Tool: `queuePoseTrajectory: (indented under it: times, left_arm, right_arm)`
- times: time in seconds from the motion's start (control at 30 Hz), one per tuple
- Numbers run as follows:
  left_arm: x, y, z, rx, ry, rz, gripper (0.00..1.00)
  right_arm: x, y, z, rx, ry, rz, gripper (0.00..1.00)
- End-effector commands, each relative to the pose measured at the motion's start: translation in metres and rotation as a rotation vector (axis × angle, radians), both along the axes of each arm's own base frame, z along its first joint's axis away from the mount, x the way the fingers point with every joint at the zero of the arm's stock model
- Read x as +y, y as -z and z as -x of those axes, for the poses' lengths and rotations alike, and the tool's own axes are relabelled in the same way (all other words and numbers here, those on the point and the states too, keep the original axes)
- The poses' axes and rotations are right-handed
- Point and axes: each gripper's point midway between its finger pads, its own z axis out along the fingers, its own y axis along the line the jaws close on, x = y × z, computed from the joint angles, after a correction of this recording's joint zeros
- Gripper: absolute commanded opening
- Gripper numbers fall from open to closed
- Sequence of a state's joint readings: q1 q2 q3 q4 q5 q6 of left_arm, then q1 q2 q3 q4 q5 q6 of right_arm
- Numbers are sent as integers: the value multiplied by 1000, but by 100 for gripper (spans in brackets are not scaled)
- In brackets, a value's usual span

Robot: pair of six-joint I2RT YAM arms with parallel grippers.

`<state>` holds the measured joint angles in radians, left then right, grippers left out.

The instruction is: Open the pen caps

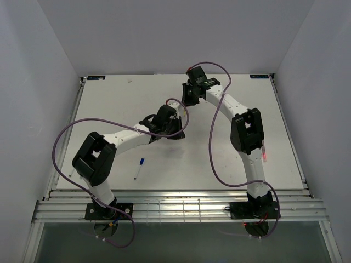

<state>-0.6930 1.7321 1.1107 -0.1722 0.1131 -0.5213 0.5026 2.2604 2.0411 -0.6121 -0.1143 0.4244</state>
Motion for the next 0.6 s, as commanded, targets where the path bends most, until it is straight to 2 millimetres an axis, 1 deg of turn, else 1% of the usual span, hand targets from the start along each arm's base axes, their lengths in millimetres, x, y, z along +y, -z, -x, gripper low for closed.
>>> queuePoseTrajectory:
  times: [0.0, 0.03, 0.1, 0.13, 0.2, 0.23, 0.27, 0.3, 0.37, 0.4, 0.53, 0.57]
  left_arm:
    - [-8, -21, -3, -11, -16, 68, 0]
    - [-6, -18, 0, -7, -17, 65, 0]
    - [-4, -19, 3, -7, -19, 72, 0]
    - [-2, -15, 7, 3, -19, 69, 0]
    - [0, -18, 10, 2, -17, 76, 0]
    - [2, -14, 14, 10, -18, 74, 0]
    - [3, -15, 15, 11, -18, 78, 0]
    - [3, -19, 16, 2, -15, 89, 0]
    - [5, -18, 20, 7, -15, 93, 0]
    - [5, -20, 22, 6, -11, 101, 0]
    - [5, -22, 27, 10, -2, 122, 0]
    - [5, -21, 28, 11, -2, 124, 0]
  right_arm:
    - [-18, 17, 0, 19, 48, 170, 8]
    - [-20, 22, 1, 24, 50, 194, 8]
    - [-26, 30, 1, 27, 67, 240, 8]
    - [-26, 34, 3, 29, 67, 254, 8]
    - [-29, 41, 2, 37, 76, 278, 8]
    - [-30, 40, 1, 38, 80, 286, 8]
    - [-30, 46, 1, 47, 78, 294, 8]
    - [-31, 47, 0, 51, 79, 300, 8]
    - [-29, 48, -2, 49, 79, 304, 8]
    - [-28, 48, -3, 47, 77, 306, 8]
    - [-29, 53, -7, 49, 74, 324, 11]
    - [-29, 58, -6, 56, 69, 332, 12]
